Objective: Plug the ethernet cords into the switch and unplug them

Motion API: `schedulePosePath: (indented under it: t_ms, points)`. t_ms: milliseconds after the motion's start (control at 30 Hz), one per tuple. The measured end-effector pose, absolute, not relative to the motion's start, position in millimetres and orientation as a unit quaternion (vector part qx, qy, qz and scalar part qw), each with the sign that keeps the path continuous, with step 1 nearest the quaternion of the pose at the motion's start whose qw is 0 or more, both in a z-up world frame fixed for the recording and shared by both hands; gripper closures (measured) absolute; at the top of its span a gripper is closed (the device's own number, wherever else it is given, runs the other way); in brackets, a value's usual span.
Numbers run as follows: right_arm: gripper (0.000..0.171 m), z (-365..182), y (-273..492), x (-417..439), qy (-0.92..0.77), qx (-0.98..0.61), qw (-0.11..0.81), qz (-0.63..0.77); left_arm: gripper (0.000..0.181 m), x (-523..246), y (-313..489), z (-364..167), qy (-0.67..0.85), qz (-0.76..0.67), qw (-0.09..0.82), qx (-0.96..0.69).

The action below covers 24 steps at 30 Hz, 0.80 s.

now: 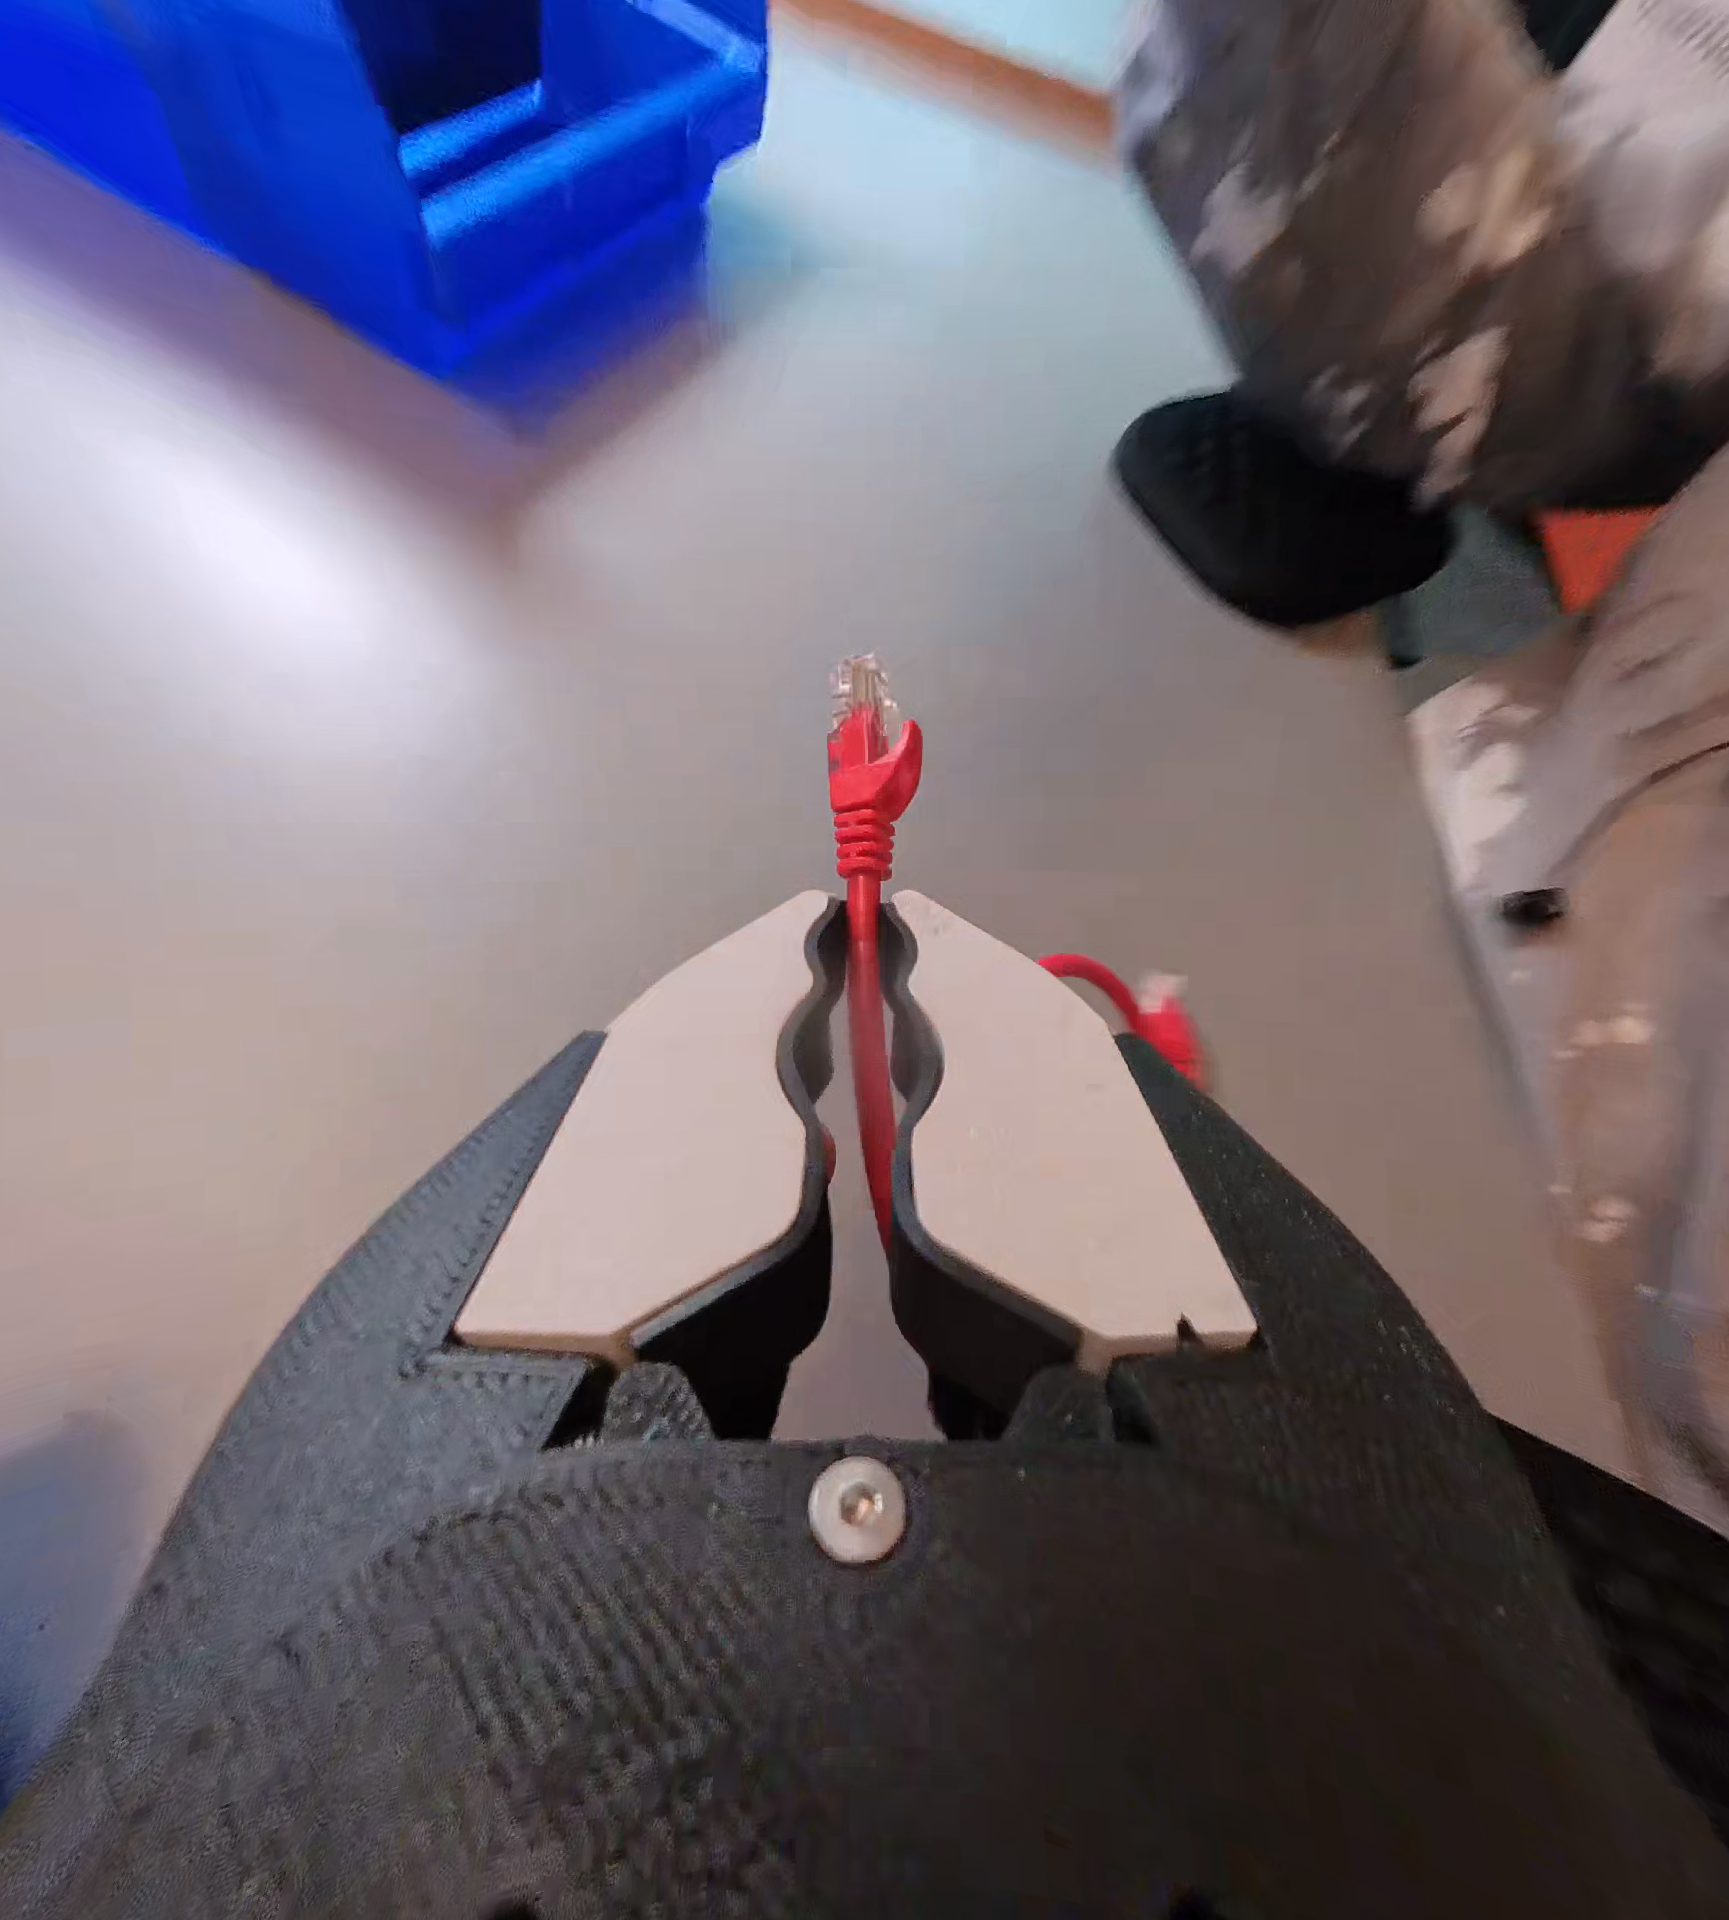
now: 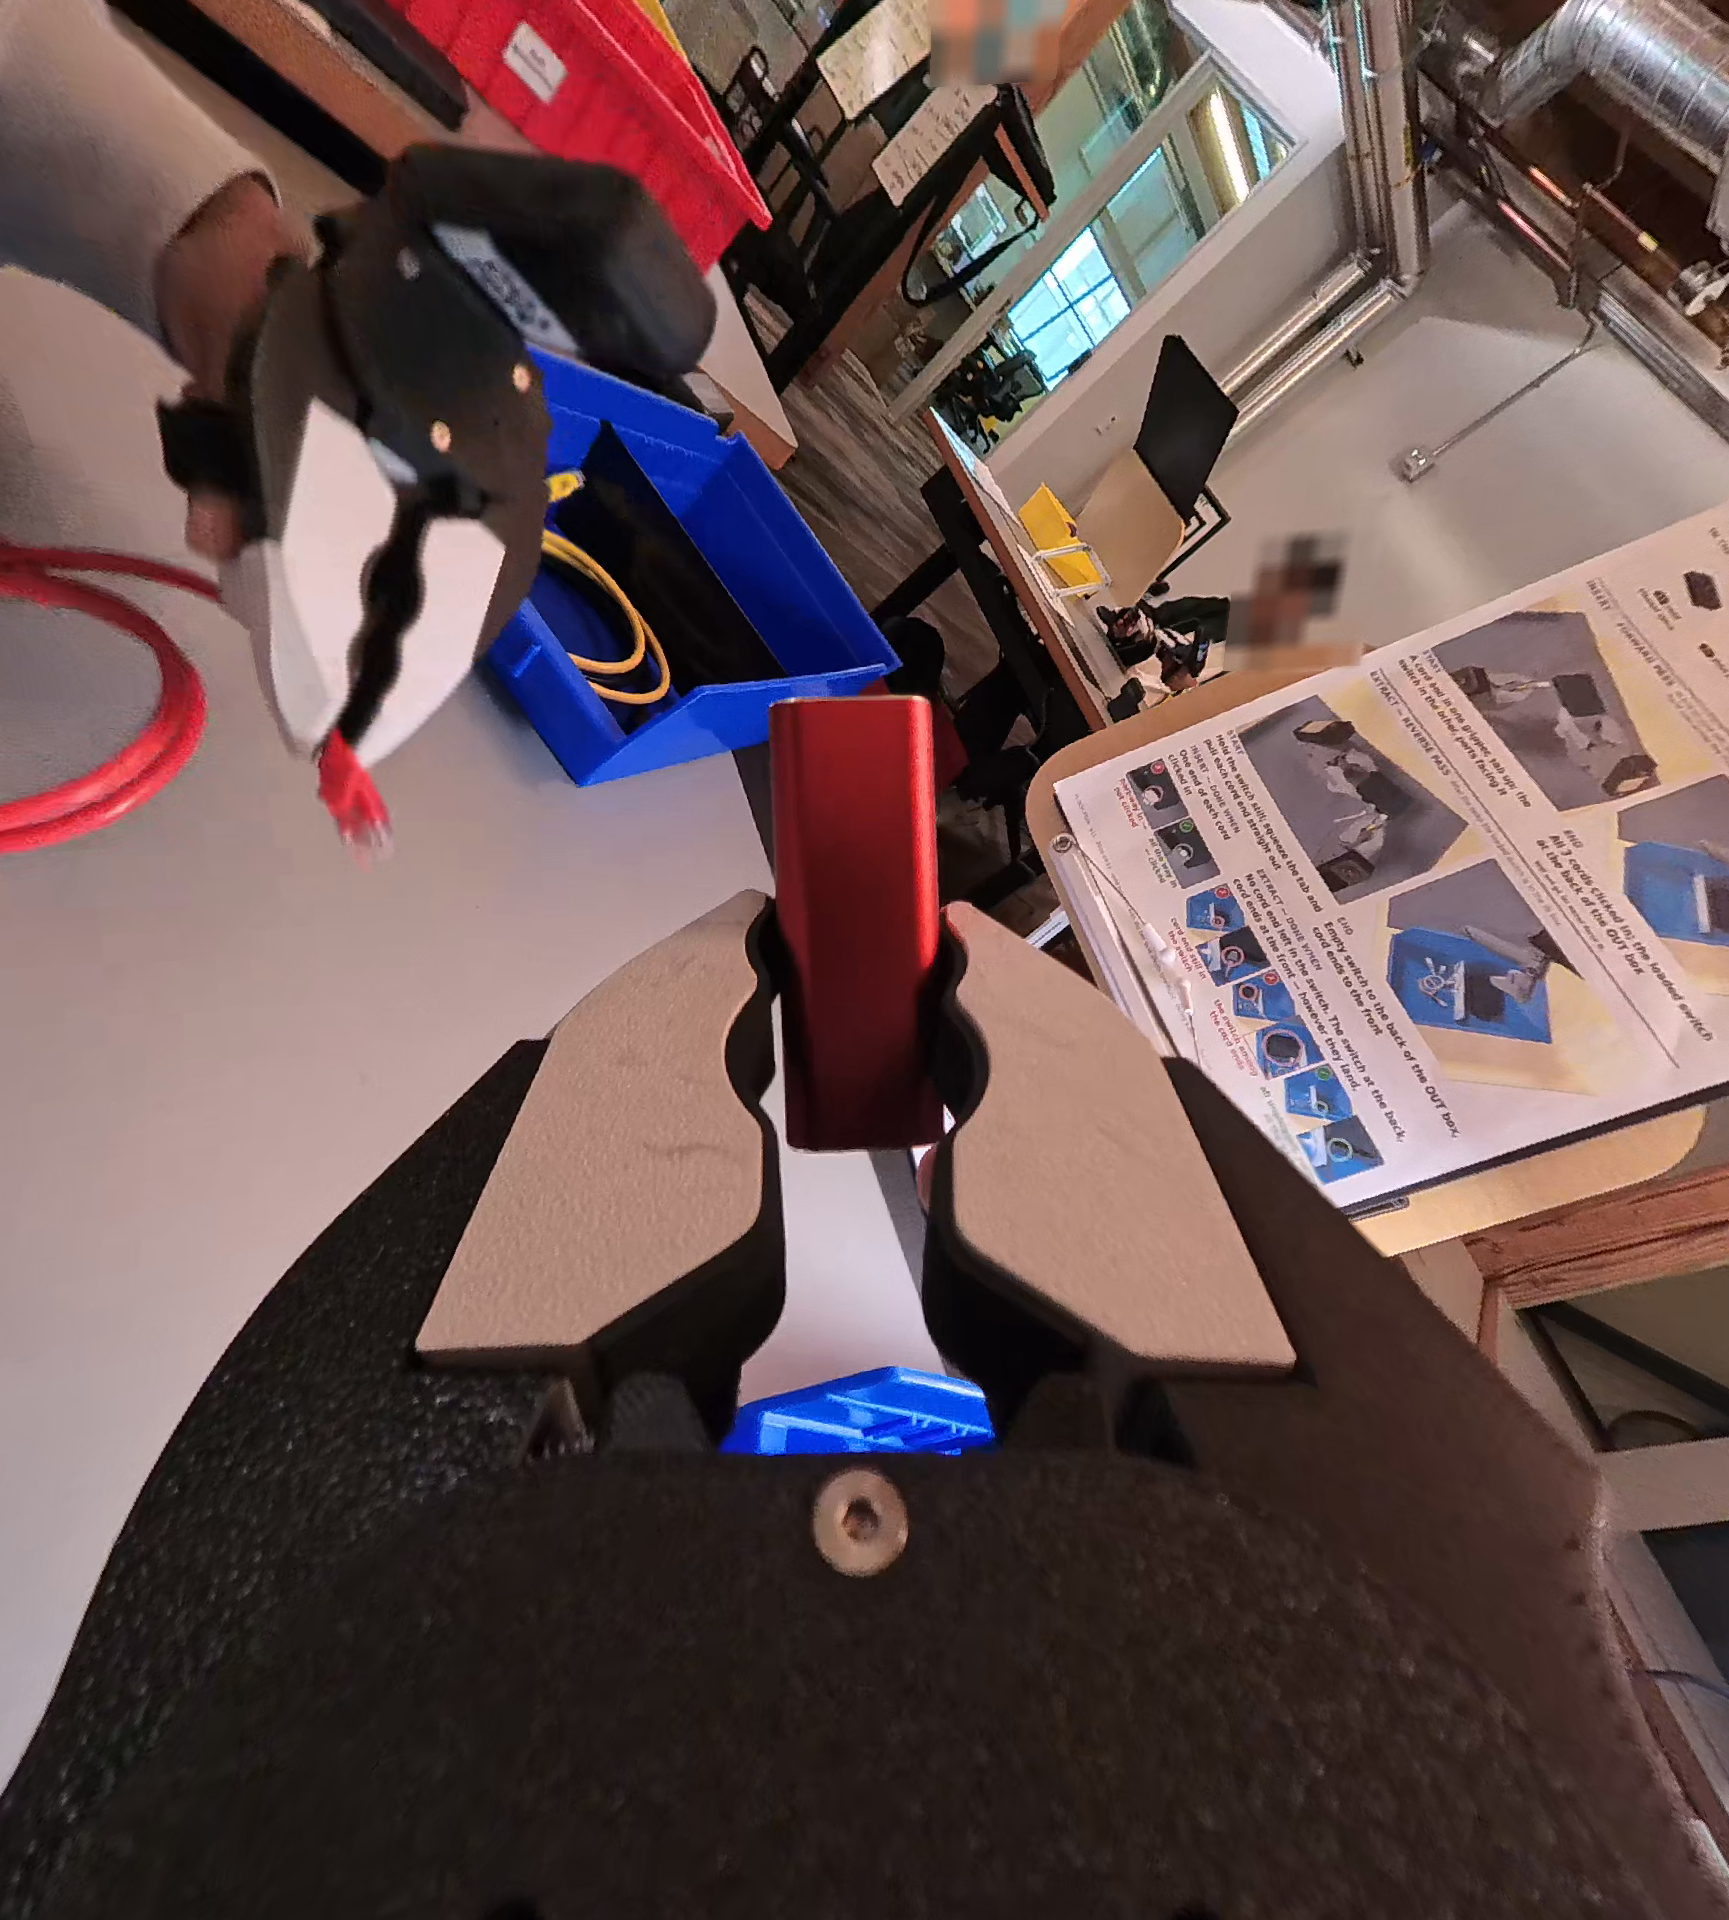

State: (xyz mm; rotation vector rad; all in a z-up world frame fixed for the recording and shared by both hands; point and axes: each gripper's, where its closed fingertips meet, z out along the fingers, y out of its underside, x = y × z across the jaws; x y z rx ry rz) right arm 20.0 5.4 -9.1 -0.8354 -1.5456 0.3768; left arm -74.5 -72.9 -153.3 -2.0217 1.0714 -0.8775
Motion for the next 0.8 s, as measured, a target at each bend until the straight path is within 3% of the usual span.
schedulePosePath:
  t_ms: [367, 600, 800]
  points:
    - [0.145, -15, 13, 22, -0.673, -0.372, 0.619, 0.160, 0.174, -46, -20, -222, 0.497, -0.065, 0.368, -0.783]
    - [0.145, -19, 20, 24, -0.672, -0.380, 0.616, 0.157, 0.173, -34, -12, -233, 0.496, -0.099, 0.350, -0.788]
    - [0.145, -30, 31, 26, -0.674, -0.389, 0.611, 0.150, 0.154, -22, -13, -233, 0.506, -0.143, 0.310, -0.792]
